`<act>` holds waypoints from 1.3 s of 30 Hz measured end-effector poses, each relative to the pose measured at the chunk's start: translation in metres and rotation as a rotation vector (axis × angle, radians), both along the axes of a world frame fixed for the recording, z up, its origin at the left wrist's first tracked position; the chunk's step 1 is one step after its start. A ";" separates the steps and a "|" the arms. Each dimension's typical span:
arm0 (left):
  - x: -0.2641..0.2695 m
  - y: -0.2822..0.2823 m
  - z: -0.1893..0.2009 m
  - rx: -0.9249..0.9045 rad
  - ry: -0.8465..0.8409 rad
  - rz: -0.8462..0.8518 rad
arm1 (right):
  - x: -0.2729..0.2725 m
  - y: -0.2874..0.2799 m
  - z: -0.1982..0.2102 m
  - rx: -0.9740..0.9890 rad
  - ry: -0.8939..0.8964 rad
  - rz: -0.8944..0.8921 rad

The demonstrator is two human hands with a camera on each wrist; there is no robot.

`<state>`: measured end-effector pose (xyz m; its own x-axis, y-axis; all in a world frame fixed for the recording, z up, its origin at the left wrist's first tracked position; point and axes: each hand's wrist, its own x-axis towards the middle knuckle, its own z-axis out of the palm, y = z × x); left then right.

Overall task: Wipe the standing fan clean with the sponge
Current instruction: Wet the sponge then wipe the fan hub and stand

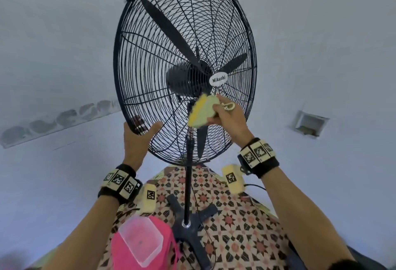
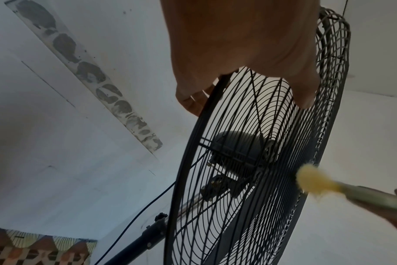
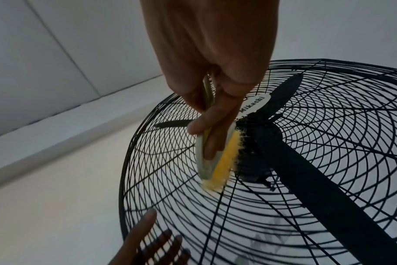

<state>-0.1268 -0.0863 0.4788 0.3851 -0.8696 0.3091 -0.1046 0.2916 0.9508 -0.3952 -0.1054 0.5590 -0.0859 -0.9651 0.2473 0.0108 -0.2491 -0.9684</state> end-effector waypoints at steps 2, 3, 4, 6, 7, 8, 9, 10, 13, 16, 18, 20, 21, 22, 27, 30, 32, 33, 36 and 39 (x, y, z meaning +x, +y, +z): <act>-0.003 0.003 -0.001 0.011 0.009 -0.025 | -0.004 -0.001 0.010 -0.015 -0.139 -0.089; -0.004 0.003 -0.001 0.014 0.015 -0.037 | -0.005 -0.002 0.016 -0.018 -0.226 -0.129; -0.004 0.004 -0.001 0.015 0.018 -0.047 | -0.003 -0.004 0.018 -0.018 -0.275 -0.155; -0.005 0.004 0.001 0.025 0.021 -0.056 | 0.007 -0.001 0.013 -0.027 -0.221 -0.196; -0.005 0.004 0.002 0.025 0.022 -0.058 | 0.014 0.003 0.004 -0.036 -0.158 -0.202; -0.003 0.003 0.001 0.028 0.023 -0.057 | 0.020 0.009 -0.005 -0.041 -0.106 -0.191; -0.002 0.003 0.000 0.026 0.028 -0.057 | 0.024 0.016 -0.015 -0.040 -0.066 -0.149; 0.001 0.002 -0.002 0.027 0.027 -0.058 | 0.026 0.023 -0.022 -0.043 -0.018 -0.098; 0.002 0.003 -0.003 0.033 0.003 -0.069 | 0.021 0.036 -0.021 -0.049 -0.013 -0.038; -0.001 0.005 -0.001 0.024 -0.006 -0.071 | 0.017 0.029 -0.003 -0.043 -0.152 -0.188; -0.001 0.004 -0.001 0.019 -0.013 -0.065 | 0.027 0.032 0.000 -0.052 -0.118 -0.225; 0.001 0.003 -0.002 0.027 -0.005 -0.063 | 0.041 0.046 -0.011 -0.062 -0.004 -0.152; 0.003 0.003 -0.003 0.033 0.002 -0.063 | 0.045 0.053 -0.020 -0.080 0.061 -0.102; 0.005 0.003 -0.004 0.033 0.005 -0.062 | 0.047 0.059 -0.027 -0.091 0.115 -0.056; 0.004 0.004 -0.002 0.042 -0.031 -0.073 | 0.028 0.051 -0.020 -0.020 -0.028 -0.156; 0.000 0.004 -0.001 0.040 -0.045 -0.051 | 0.026 0.035 -0.014 -0.049 -0.077 -0.225; 0.002 0.003 -0.003 0.039 -0.031 -0.048 | 0.035 0.038 -0.024 -0.047 -0.028 -0.178; 0.003 0.002 -0.004 0.037 -0.025 -0.048 | 0.040 0.044 -0.032 -0.055 0.009 -0.141; 0.008 0.001 -0.006 0.035 -0.029 -0.052 | 0.046 0.073 -0.049 -0.068 0.093 -0.010; 0.006 0.001 -0.004 0.038 -0.067 -0.055 | 0.037 0.074 -0.044 -0.006 0.042 -0.041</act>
